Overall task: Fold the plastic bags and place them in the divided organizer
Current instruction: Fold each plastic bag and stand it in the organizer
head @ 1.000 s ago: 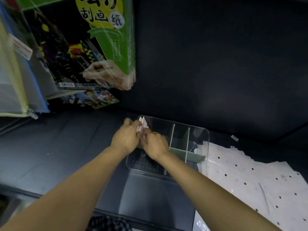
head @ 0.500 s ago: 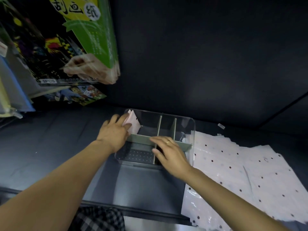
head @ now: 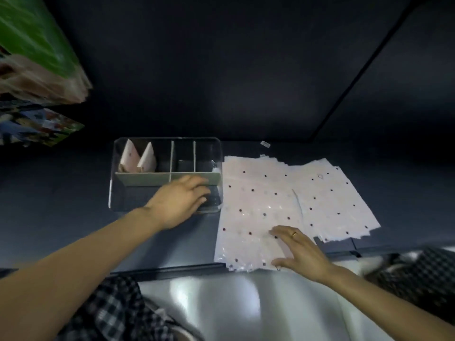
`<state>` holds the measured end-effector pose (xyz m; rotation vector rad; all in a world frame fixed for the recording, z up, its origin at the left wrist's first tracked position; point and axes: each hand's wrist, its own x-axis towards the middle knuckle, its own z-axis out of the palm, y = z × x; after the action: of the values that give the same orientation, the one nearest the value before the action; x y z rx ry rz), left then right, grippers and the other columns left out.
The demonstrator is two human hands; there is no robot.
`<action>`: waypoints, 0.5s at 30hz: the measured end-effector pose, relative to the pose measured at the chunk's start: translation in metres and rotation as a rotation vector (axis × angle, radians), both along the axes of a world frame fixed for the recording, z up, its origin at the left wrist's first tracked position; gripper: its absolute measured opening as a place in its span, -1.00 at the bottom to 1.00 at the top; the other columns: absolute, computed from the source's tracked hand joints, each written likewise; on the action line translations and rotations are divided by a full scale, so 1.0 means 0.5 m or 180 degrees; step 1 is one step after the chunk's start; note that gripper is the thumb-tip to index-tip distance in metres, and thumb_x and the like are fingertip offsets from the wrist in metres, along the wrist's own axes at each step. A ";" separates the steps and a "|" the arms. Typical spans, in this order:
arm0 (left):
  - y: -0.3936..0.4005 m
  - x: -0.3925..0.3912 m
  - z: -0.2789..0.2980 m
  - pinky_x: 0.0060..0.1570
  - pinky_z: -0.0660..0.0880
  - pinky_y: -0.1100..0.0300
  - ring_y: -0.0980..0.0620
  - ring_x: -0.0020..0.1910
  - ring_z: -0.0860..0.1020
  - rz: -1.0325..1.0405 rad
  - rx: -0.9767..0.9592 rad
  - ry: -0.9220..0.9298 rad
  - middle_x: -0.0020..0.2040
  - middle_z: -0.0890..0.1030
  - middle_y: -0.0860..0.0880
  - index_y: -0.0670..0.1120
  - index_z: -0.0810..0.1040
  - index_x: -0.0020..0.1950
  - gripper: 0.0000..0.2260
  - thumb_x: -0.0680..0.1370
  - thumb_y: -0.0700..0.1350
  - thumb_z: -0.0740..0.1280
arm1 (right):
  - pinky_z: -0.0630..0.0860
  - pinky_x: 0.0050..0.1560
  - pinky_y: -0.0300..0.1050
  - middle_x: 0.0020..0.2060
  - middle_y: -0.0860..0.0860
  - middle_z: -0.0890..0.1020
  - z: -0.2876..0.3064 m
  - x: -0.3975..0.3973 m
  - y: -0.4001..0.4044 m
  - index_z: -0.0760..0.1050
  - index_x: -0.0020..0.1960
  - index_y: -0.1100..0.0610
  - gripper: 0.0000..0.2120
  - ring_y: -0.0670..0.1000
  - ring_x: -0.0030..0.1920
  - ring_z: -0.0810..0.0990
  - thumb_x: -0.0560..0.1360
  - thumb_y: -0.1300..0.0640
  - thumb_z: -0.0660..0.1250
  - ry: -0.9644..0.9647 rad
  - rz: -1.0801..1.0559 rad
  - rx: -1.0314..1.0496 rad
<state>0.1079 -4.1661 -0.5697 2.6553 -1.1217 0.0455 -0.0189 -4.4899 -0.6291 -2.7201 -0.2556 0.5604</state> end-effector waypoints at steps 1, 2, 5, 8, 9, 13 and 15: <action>-0.027 -0.021 -0.015 0.21 0.46 -0.01 -0.10 0.29 0.44 -0.0138 0.0066 0.0272 0.33 0.46 -0.06 -0.09 0.54 0.25 -0.74 0.59 -0.07 0.25 | 0.02 0.37 -0.38 0.44 -0.16 0.18 -0.011 -0.020 -0.010 0.14 0.48 -0.07 -0.27 -0.14 0.43 0.13 0.42 -0.24 0.34 0.0048 0.0014 -0.0021; -0.052 -0.041 -0.035 0.28 0.41 0.04 -0.04 0.35 0.37 -0.0248 0.0219 0.0522 0.41 0.39 -0.01 -0.03 0.46 0.33 -0.69 0.62 -0.01 0.19 | 0.01 0.40 -0.34 0.46 -0.16 0.14 -0.022 -0.037 -0.019 0.11 0.49 -0.08 -0.24 -0.14 0.45 0.09 0.40 -0.25 0.34 0.0061 0.0024 -0.0043; -0.110 -0.101 -0.096 0.40 0.18 0.15 0.07 0.50 0.08 -0.0473 0.0845 0.1178 0.55 0.07 0.07 0.04 0.21 0.50 -0.53 0.61 0.11 0.16 | 0.01 0.47 -0.22 0.51 -0.11 0.05 -0.055 -0.074 -0.034 0.16 0.48 -0.04 -0.30 -0.08 0.50 0.00 0.44 -0.14 0.37 -0.0099 0.0135 -0.0142; -0.134 -0.145 -0.140 0.46 0.06 0.16 0.08 0.53 -0.08 -0.0540 0.1222 0.1543 0.57 -0.13 0.06 0.01 0.03 0.55 -0.38 0.58 0.09 0.23 | 0.08 0.47 -0.23 0.50 -0.05 0.14 -0.070 -0.085 -0.041 0.36 0.36 0.05 -0.60 -0.04 0.52 0.05 0.54 0.08 0.30 -0.0387 0.0179 -0.0070; -0.137 -0.154 -0.149 0.46 0.05 0.17 0.07 0.53 -0.10 -0.0507 0.1260 0.1579 0.56 -0.15 0.05 0.01 0.00 0.56 -0.36 0.58 0.07 0.25 | 0.11 0.45 -0.25 0.48 -0.03 0.23 -0.067 -0.082 -0.042 0.45 0.28 0.09 -0.70 -0.04 0.51 0.10 0.56 0.10 0.28 -0.0420 0.0106 0.0048; -0.148 -0.166 -0.156 0.42 0.11 0.20 0.08 0.52 0.00 -0.0337 0.1074 0.1482 0.56 -0.02 0.07 0.04 0.10 0.54 -0.42 0.58 0.11 0.23 | 0.20 0.30 -0.40 0.26 -0.07 0.52 -0.022 -0.057 -0.056 0.58 0.16 0.13 -0.75 -0.15 0.33 0.37 0.60 0.07 0.20 0.0041 -0.0270 0.0479; -0.154 -0.166 -0.146 0.36 0.19 0.20 0.07 0.46 0.21 -0.0312 0.0936 0.1477 0.50 0.24 0.07 0.07 0.24 0.49 -0.50 0.57 0.17 0.20 | 0.36 0.04 -0.40 -0.04 -0.09 0.64 0.013 -0.036 -0.068 0.59 0.06 0.14 -0.79 -0.20 -0.01 0.53 0.59 0.08 0.22 0.0380 -0.0374 0.0766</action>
<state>0.0251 -4.2433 -0.6426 2.6361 -1.1598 -0.7666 -0.0370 -4.5240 -0.6225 -2.4416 -0.1227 0.6134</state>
